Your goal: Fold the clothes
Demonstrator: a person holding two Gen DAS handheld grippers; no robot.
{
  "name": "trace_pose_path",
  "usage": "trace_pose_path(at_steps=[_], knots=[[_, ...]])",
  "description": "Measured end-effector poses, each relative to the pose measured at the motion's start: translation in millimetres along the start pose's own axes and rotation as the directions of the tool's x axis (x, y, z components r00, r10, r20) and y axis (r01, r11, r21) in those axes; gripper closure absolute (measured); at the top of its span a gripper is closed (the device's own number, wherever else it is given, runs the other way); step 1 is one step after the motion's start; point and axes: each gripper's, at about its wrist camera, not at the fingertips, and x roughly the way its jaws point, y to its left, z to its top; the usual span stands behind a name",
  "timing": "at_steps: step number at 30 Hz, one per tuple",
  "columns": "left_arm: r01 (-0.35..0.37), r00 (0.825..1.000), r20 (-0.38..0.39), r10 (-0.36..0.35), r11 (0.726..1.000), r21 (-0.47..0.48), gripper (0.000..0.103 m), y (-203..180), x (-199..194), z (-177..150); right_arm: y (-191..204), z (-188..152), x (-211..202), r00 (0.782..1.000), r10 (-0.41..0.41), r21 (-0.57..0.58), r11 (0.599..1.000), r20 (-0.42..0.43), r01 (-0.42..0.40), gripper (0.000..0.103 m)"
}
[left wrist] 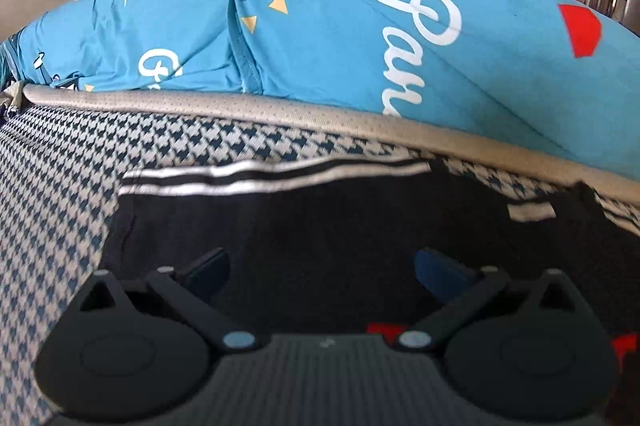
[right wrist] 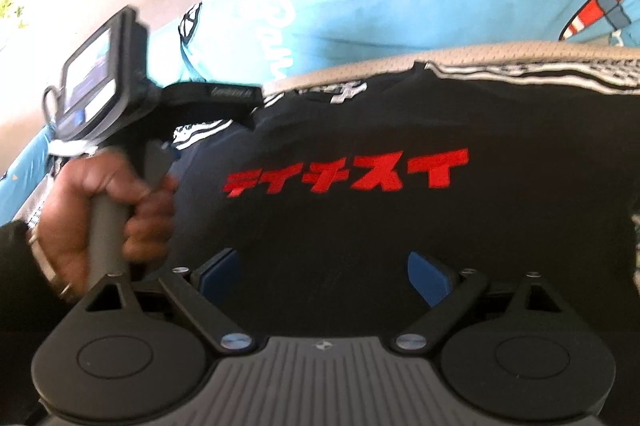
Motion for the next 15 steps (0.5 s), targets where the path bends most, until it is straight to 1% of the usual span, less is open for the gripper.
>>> trace_pose_path(at_steps=[1, 3, 5, 6, 8, 10, 12, 15], knots=[[0.002, 1.000, -0.004, -0.002, 1.000, 0.000, 0.000, 2, -5, -4, -1, 2, -2, 1.000, -0.002, 0.002, 1.000, 0.009, 0.002, 0.012], [0.012, 1.000, -0.015, -0.011, 1.000, 0.004, 0.000, 7, -14, -13, -4, 5, -6, 1.000, -0.004, 0.009, 1.000, 0.025, 0.004, 0.021], [0.017, 1.000, -0.024, -0.017, 1.000, 0.012, 0.000, 10, -22, -21, -7, 8, -9, 0.999, -0.008, 0.016, 1.000, 0.035, 0.007, 0.026], [0.020, 0.999, -0.028, -0.019, 1.000, 0.017, 0.000, 11, -27, -26, -9, 10, -11, 0.999, -0.011, 0.021, 1.000, 0.043, 0.010, 0.030], [0.025, 0.999, -0.032, -0.024, 0.999, 0.032, 0.000, 11, -34, -35, -13, 13, -14, 0.998, -0.019, 0.027, 0.999, 0.053, 0.017, 0.037], [0.030, 0.999, -0.034, -0.029, 0.998, 0.049, 0.000, 11, -41, -43, -18, 15, -18, 0.998, -0.027, 0.035, 0.999, 0.064, 0.025, 0.039], [0.036, 0.999, -0.037, -0.034, 0.997, 0.061, 0.000, 10, -46, -48, -23, 17, -21, 0.997, -0.036, 0.039, 0.999, 0.073, 0.034, 0.044], [0.050, 0.998, -0.047, -0.047, 0.997, 0.067, 0.000, 9, -53, -58, -32, 20, -28, 0.995, -0.050, 0.046, 0.998, 0.086, 0.046, 0.044]])
